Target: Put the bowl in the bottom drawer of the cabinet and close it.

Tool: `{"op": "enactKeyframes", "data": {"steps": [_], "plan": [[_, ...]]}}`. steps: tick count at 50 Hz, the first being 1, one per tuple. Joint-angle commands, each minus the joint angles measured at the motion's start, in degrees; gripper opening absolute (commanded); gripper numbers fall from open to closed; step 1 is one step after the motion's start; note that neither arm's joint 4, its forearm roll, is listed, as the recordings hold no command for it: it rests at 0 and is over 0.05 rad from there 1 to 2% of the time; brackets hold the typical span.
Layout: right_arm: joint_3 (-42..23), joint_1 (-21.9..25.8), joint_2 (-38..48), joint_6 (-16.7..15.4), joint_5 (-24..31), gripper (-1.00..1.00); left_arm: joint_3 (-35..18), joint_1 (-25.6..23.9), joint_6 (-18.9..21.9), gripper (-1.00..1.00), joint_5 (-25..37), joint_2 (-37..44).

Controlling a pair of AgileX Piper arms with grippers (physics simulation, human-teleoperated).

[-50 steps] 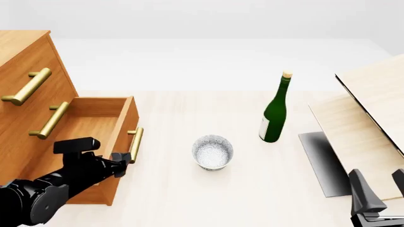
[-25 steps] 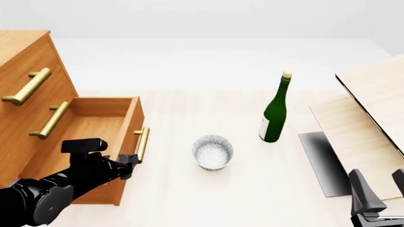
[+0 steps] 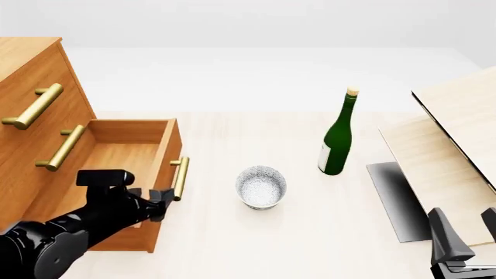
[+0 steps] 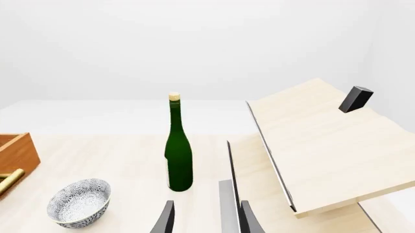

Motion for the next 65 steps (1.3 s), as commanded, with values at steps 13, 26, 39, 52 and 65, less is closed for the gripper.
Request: {"op": "enactKeyframes", "data": {"steps": [13, 26, 39, 52, 65], "plan": [[0.0, -0.01, 0.0, -0.01, 0.0, 1.0, -0.89, -2.21, -2.34, 1.0, 0.29, -2.59], [0.0, 0.0, 0.0, -0.01, 0.0, 1.0, -0.61, -0.22, 0.45, 1.0, 3.73, -7.14], [0.0, 0.02, 0.01, -0.01, 0.0, 1.0, 0.15, 0.81, 1.84, 1.0, 5.9, -10.71], [0.0, -0.01, 0.0, 0.0, 0.0, 1.0, -0.1, 0.93, 2.29, 1.0, 7.61, -13.78], [0.0, 0.0, -0.01, 0.0, 0.0, 1.0, -0.84, 0.92, 3.04, 1.0, 9.18, -16.39]]}}
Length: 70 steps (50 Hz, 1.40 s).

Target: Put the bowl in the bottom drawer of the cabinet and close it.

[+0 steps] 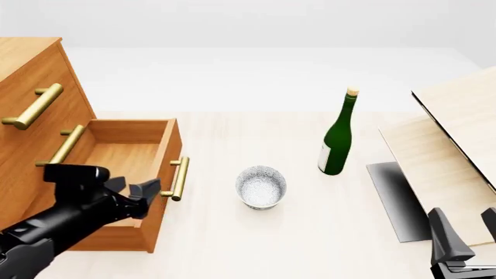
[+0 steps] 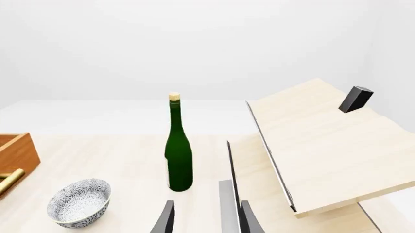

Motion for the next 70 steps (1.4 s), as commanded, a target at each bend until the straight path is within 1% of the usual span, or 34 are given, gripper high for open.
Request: {"op": "enactKeyframes", "data": {"steps": [1, 12, 25, 43, 50, 51, 52, 53, 55, 58, 61, 63, 67, 70], "plan": [[0.0, 0.0, 0.0, -0.01, 0.0, 1.0, -0.47, -0.03, 0.65, 1.0, 1.42, -2.46], [0.0, -0.01, -0.01, 0.01, 0.0, 1.0, -1.02, -0.31, 0.88, 1.0, 2.45, -4.1], [0.0, -0.01, 0.0, -0.01, 0.0, 1.0, -3.19, -1.3, 1.69, 1.0, 5.29, -7.53], [0.0, 0.0, 0.0, 0.01, 0.0, 1.0, -5.72, -3.61, 3.01, 1.0, 6.62, -8.14], [0.0, 0.0, -0.03, 0.0, 0.01, 1.0, -6.16, -3.63, 2.32, 1.0, 7.12, -8.59], [0.0, 0.01, -0.01, 0.01, 0.0, 1.0, -6.73, -2.96, 2.91, 1.0, 7.82, -9.12], [0.0, 0.01, -0.05, 0.01, 0.01, 1.0, -8.7, -2.84, 2.76, 1.0, 9.98, -9.42], [0.0, 0.01, -0.03, 0.01, 0.01, 1.0, -9.63, -3.78, 3.13, 1.0, 10.9, -10.21], [0.0, 0.01, -0.02, 0.01, 0.01, 1.0, -11.54, -3.7, 5.31, 1.0, 13.01, -11.56], [0.0, 0.0, -0.02, 0.0, 0.01, 1.0, -13.31, -4.75, 4.97, 1.0, 14.92, -11.1], [0.0, 0.01, -0.03, 0.0, 0.01, 1.0, -14.76, -7.46, 3.87, 1.0, 16.42, -9.44], [0.0, 0.01, -0.03, 0.02, 0.01, 1.0, -16.23, -8.81, 4.43, 1.0, 17.71, -9.07], [0.0, 0.0, -0.03, 0.01, 0.01, 1.0, -19.17, -10.86, 4.03, 1.0, 19.75, -7.42], [0.0, 0.02, -0.01, 0.0, 0.0, 1.0, -20.89, -12.88, 2.63, 1.0, 20.6, -6.09]]}}
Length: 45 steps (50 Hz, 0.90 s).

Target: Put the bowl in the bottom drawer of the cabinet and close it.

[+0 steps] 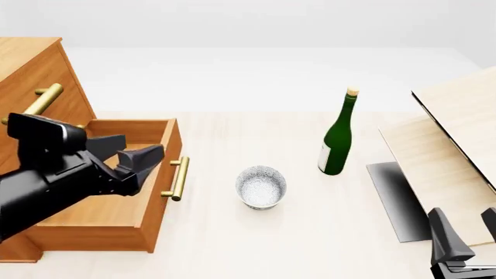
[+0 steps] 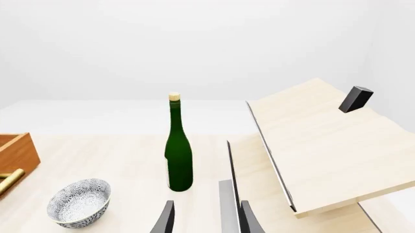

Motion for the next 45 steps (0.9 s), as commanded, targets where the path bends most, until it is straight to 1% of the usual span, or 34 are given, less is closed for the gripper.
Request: {"op": "enactKeyframes", "data": {"steps": [1, 2, 5, 6, 7, 9, 16, 17, 20, 25, 30, 32, 38, 45], "plan": [[0.0, 0.02, -0.01, 0.0, 0.0, 1.0, -5.58, -4.6, -2.6, 1.0, 4.61, 4.32], [0.0, 0.0, -0.01, -0.01, 0.0, 1.0, -5.88, -5.16, -3.29, 1.0, 4.54, 4.71], [0.0, 0.0, 0.0, -0.01, 0.0, 1.0, -6.89, -5.68, -3.24, 1.0, 4.95, 6.19], [0.0, 0.0, -0.01, -0.02, 0.0, 1.0, -7.27, -7.42, -4.8, 1.0, 4.91, 6.97], [0.0, 0.0, -0.02, -0.01, 0.01, 1.0, -7.65, -8.22, -5.2, 1.0, 5.07, 7.59], [0.0, 0.0, -0.01, 0.0, 0.0, 1.0, -8.82, -8.09, -3.98, 1.0, 5.6, 7.78], [0.0, 0.01, -0.01, 0.0, 0.0, 1.0, -12.14, -8.64, -4.7, 1.0, 7.11, 9.57], [0.0, 0.01, 0.0, 0.0, 0.0, 1.0, -12.56, -8.97, -6.07, 1.0, 7.32, 10.2], [0.0, 0.0, 0.0, -0.01, 0.0, 1.0, -13.84, -8.91, -6.31, 1.0, 7.71, 11.2], [0.0, 0.01, -0.01, -0.01, 0.0, 1.0, -15.36, -9.32, -8.89, 1.0, 7.82, 13.6], [0.0, 0.0, -0.02, -0.02, 0.0, 1.0, -16.3, -9.4, -10.96, 1.0, 7.04, 15.94], [0.0, -0.01, 0.01, -0.01, 0.0, 1.0, -16.41, -9.3, -10.95, 1.0, 6.93, 16.3], [0.0, 0.01, -0.01, 0.0, 0.0, 1.0, -16.0, -8.61, -13.12, 1.0, 5.21, 18.87], [0.0, -0.01, 0.0, 0.0, 0.0, 1.0, -16.6, -7.71, -14.0, 1.0, 4.22, 21.02]]}}
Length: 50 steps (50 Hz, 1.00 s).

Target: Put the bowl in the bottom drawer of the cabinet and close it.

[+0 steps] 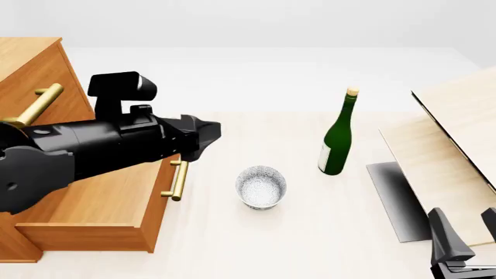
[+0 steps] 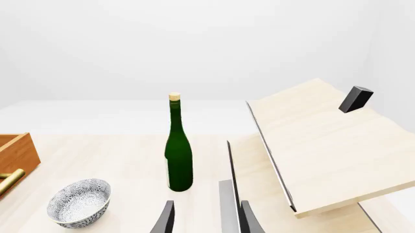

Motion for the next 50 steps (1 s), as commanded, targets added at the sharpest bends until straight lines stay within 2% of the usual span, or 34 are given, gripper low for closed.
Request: {"op": "enactKeyframes", "data": {"steps": [1, 35, 50], "plan": [[0.0, 0.01, 0.01, 0.01, 0.0, 1.0, 0.19, 2.0, -3.17, 1.0, -2.53, 4.68], [0.0, -0.01, -0.01, 0.0, 0.0, 1.0, -2.89, 6.28, -6.02, 1.0, -11.03, 18.7], [0.0, 0.01, -0.01, -0.01, 0.0, 1.0, -1.08, 6.77, -8.54, 1.0, -14.88, 23.7]]}}
